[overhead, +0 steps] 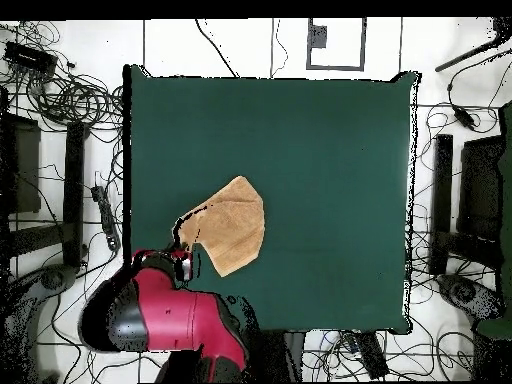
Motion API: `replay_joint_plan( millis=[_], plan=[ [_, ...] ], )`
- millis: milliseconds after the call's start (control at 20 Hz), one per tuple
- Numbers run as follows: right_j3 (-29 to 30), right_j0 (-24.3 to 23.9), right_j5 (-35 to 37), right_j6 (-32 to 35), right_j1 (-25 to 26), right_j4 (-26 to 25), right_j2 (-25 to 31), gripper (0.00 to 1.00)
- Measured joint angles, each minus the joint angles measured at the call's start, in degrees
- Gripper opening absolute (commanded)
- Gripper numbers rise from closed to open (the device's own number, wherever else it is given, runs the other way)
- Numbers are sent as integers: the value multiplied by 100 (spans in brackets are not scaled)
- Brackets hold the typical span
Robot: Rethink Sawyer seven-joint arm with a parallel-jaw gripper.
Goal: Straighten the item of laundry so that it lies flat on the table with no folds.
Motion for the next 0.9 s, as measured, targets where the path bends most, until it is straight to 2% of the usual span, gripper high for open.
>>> replay_joint_plan(
  millis=[500,900],
  plan=[
    [425,-113,-236,0,8,4,-9,0],
    [1023,-411,-1229,0,-19,6,-10,0]
  ],
)
